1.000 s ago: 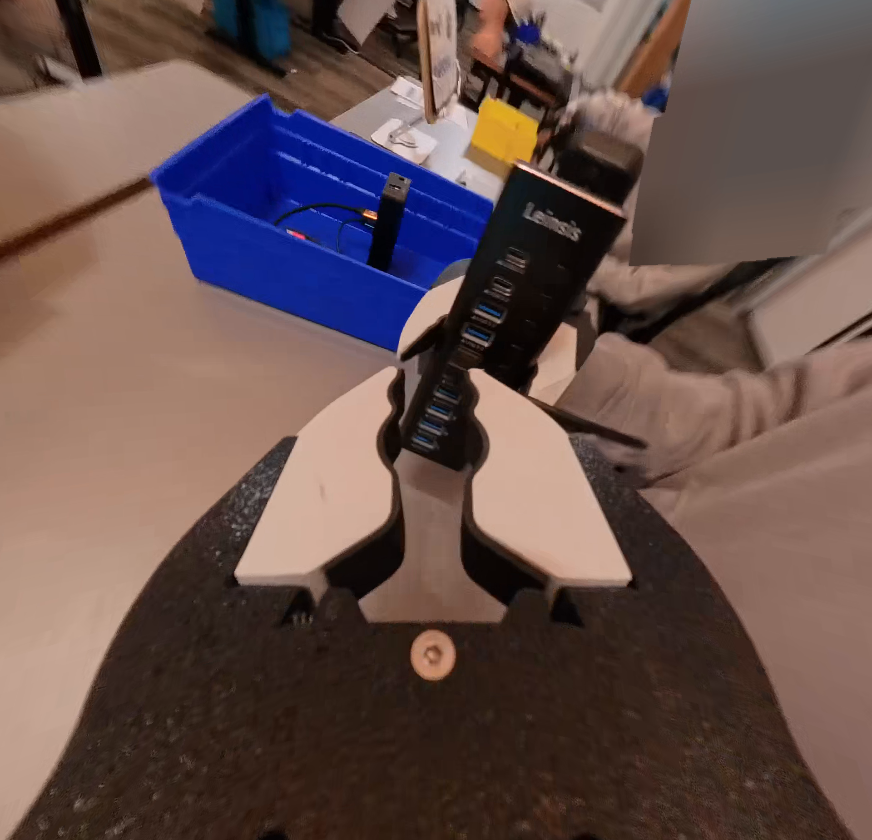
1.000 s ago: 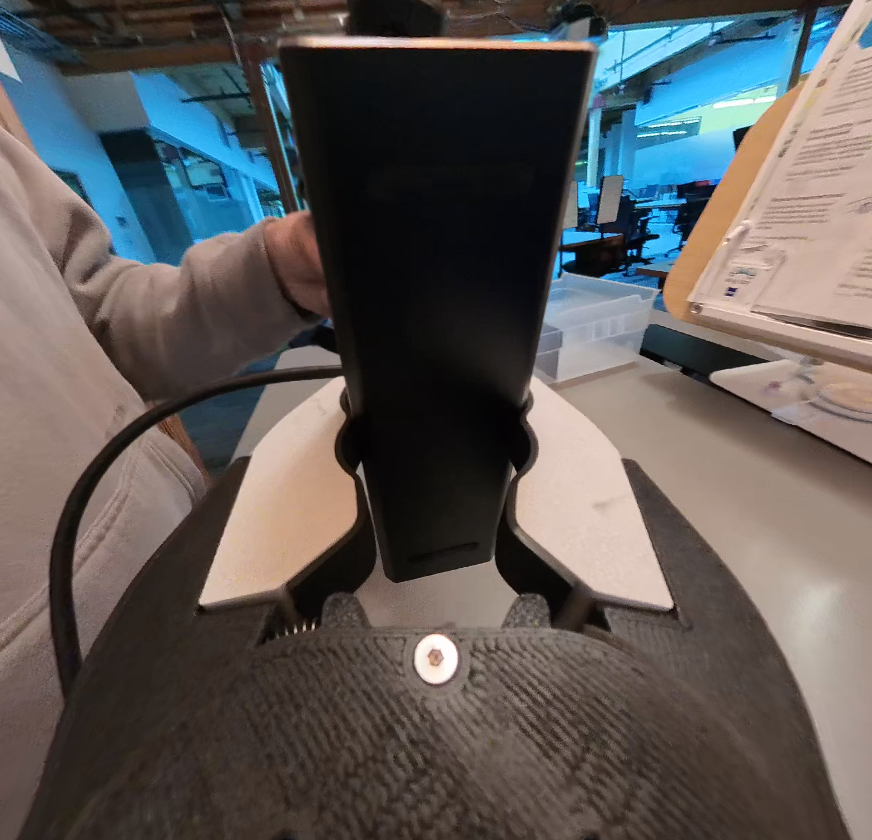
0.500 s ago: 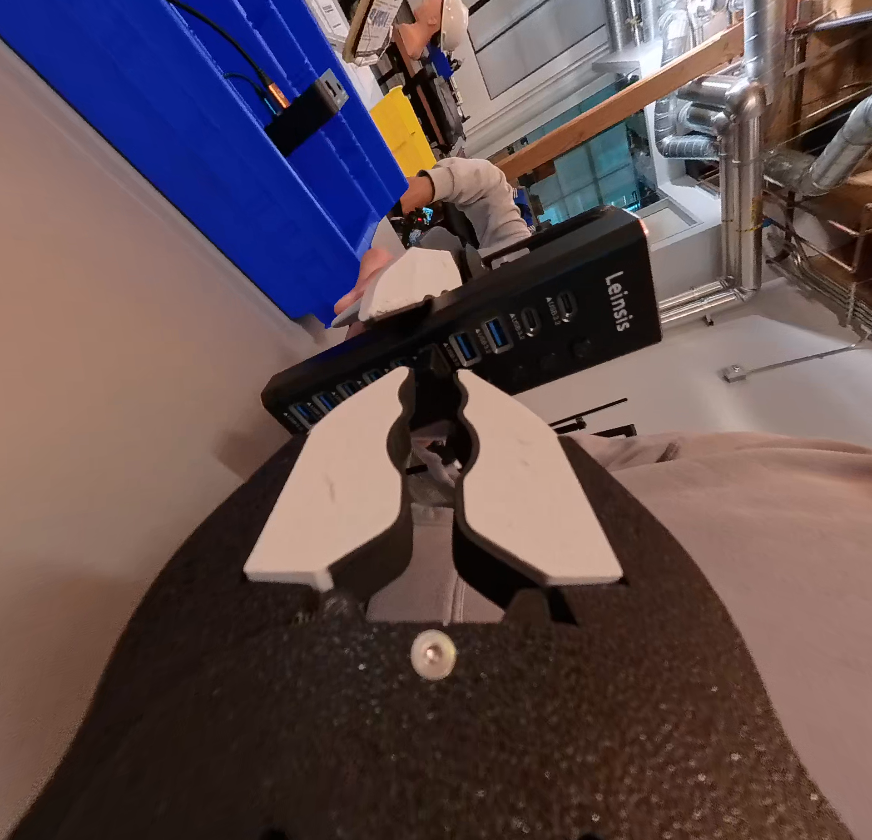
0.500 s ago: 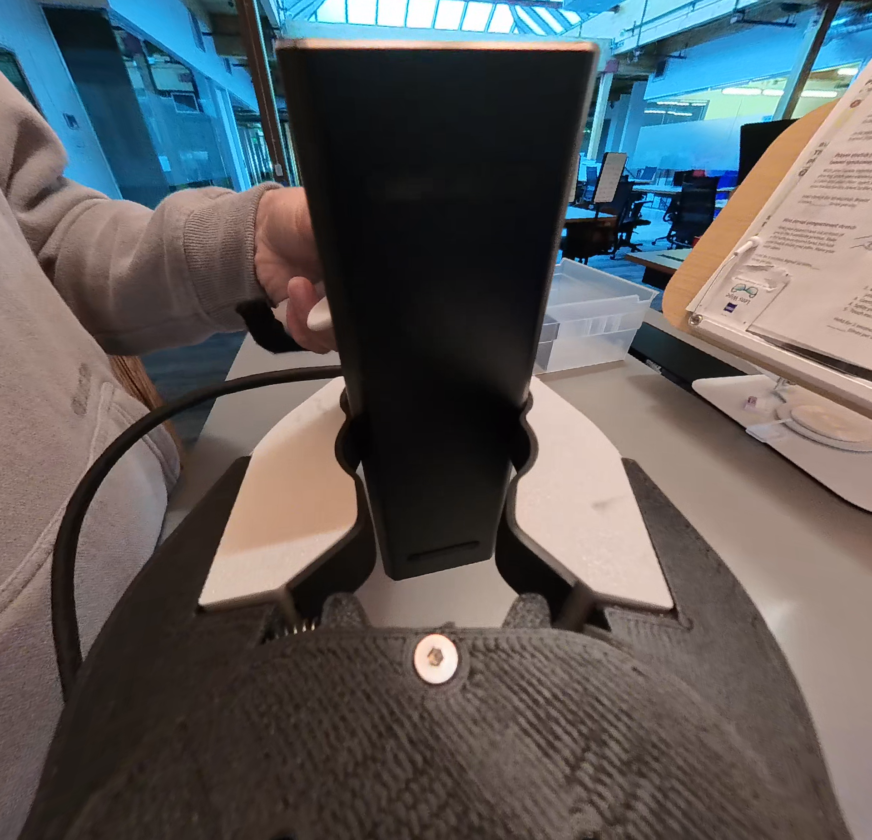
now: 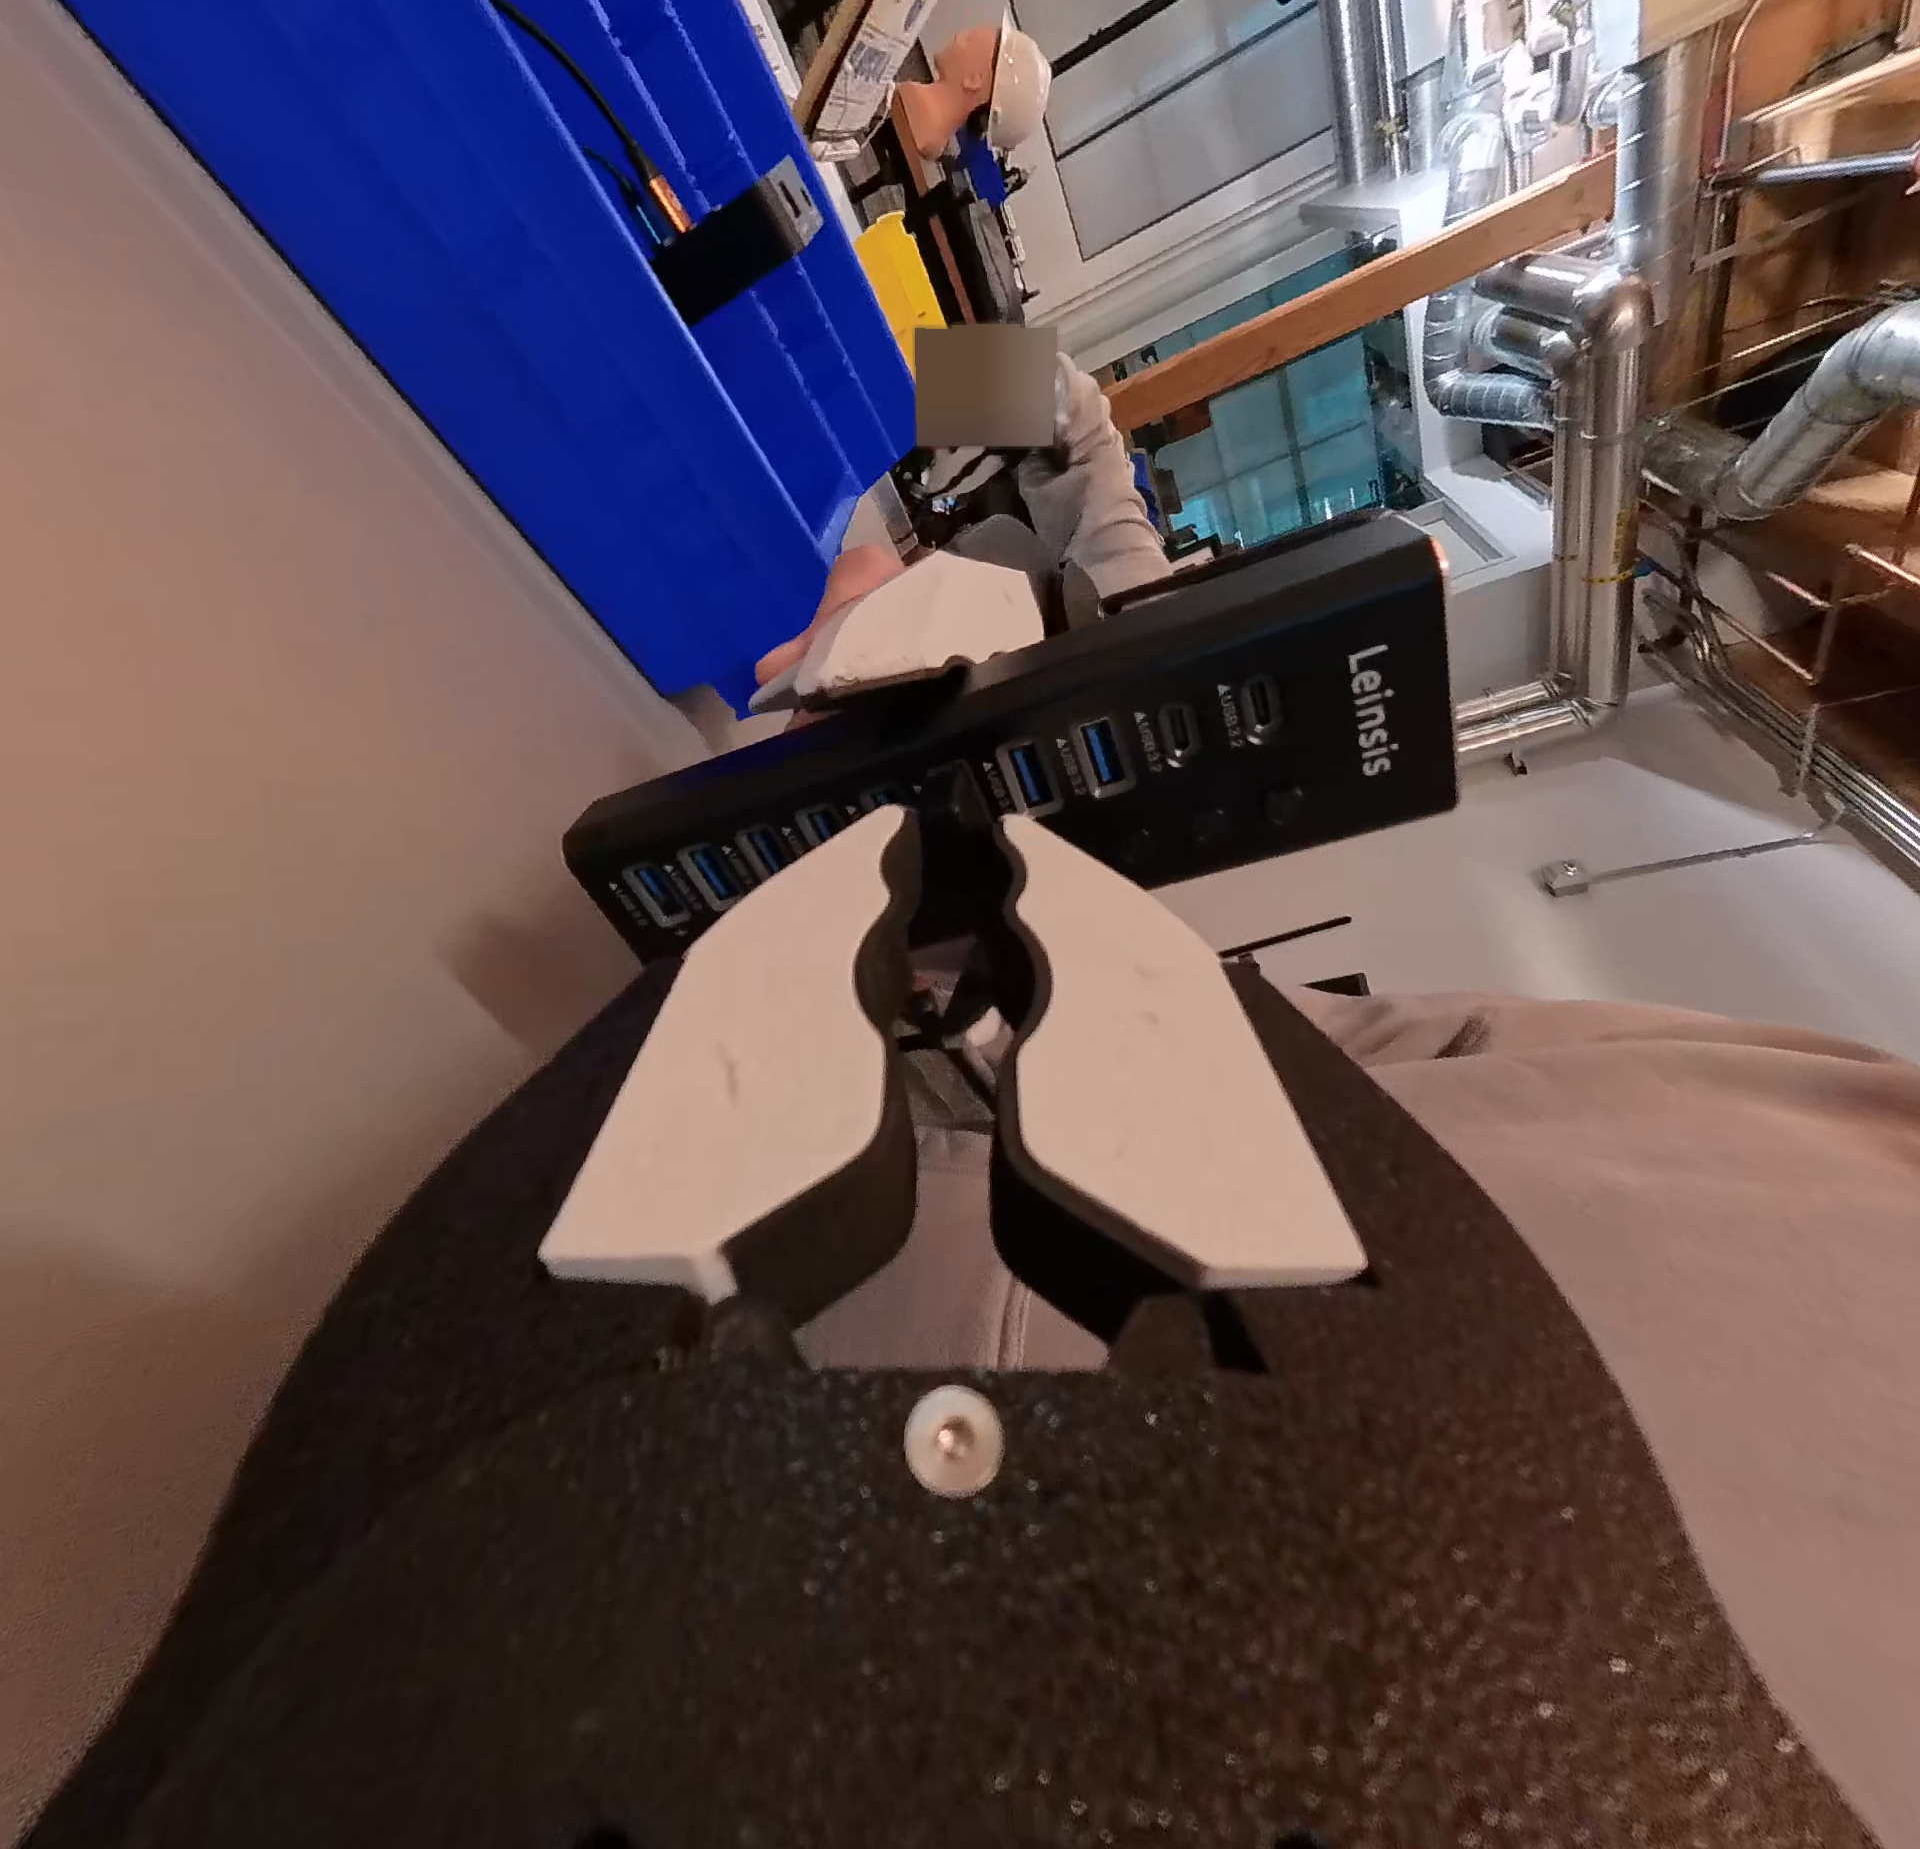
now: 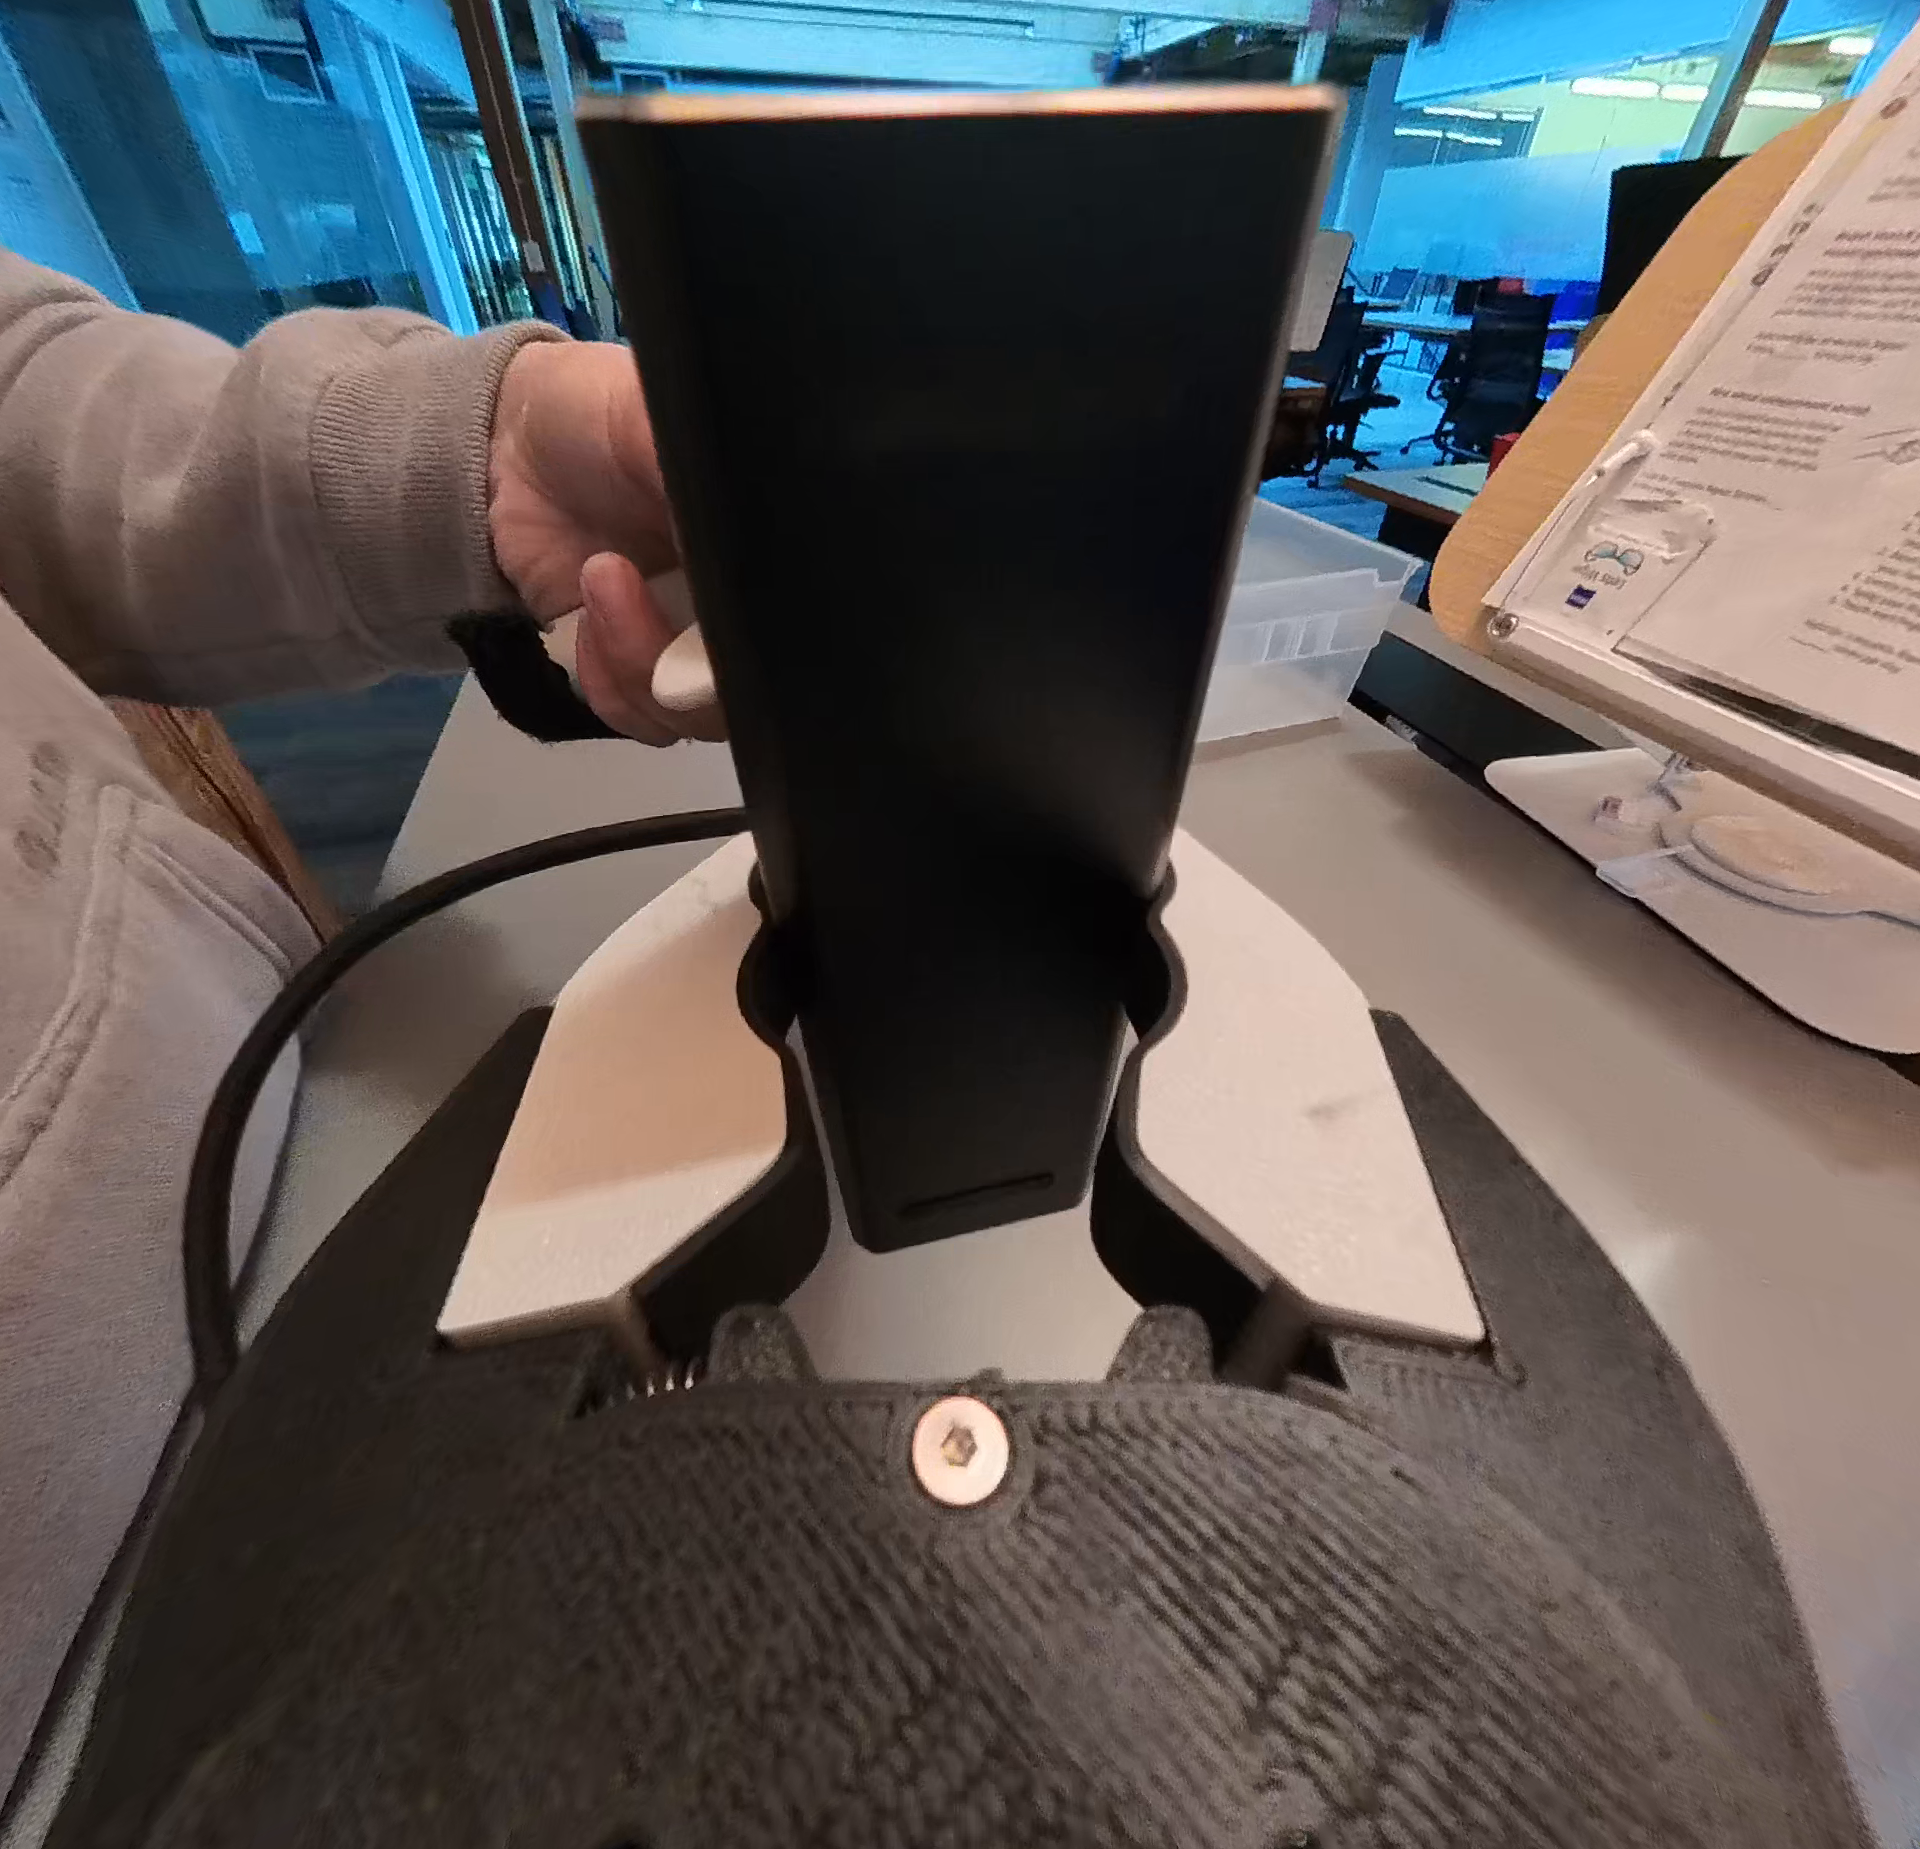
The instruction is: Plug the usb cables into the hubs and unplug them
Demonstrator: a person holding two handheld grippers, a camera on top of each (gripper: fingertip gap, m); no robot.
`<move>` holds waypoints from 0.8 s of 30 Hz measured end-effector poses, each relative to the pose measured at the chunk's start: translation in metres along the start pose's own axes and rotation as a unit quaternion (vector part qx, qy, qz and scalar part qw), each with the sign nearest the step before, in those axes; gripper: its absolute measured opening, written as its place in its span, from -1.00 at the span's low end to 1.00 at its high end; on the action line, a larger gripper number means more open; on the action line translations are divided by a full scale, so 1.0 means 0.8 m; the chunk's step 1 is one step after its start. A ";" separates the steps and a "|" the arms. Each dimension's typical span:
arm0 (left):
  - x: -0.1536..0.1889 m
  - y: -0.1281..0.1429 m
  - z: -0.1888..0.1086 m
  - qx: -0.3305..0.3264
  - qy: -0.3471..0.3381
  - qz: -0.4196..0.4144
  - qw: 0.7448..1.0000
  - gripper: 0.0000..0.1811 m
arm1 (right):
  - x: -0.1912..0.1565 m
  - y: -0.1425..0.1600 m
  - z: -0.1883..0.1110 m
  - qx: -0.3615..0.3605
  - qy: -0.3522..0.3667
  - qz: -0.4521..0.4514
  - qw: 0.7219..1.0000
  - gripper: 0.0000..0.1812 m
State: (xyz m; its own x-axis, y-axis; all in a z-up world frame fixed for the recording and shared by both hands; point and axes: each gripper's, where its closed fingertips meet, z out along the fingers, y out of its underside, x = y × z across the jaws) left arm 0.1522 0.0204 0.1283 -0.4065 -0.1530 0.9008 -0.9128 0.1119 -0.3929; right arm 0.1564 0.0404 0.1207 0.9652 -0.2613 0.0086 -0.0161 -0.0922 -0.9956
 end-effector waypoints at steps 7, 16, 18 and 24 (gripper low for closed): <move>-0.015 0.001 -0.001 0.001 -0.022 0.006 1.000 -0.89 | 0.003 0.015 0.009 -0.026 0.008 -0.001 1.000 -0.29; -0.030 0.003 -0.002 0.001 -0.034 0.009 0.999 -0.88 | 0.005 0.029 0.012 -0.047 0.010 -0.008 0.999 -0.29; -0.031 -0.001 -0.001 0.006 -0.045 0.027 0.999 -0.86 | 0.008 0.028 0.011 -0.039 0.016 -0.001 0.999 -0.29; -0.015 -0.067 -0.089 0.133 -0.137 0.135 0.972 -0.63 | 0.029 0.020 -0.011 0.000 0.050 0.034 0.998 -0.29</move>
State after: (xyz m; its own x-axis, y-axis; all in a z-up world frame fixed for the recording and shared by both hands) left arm 0.2088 0.0858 0.1518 -0.5955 -0.4139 0.6885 -0.7344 -0.0670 -0.6754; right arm 0.1760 0.0247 0.1058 0.9313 -0.3607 -0.0500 -0.0810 -0.0713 -0.9942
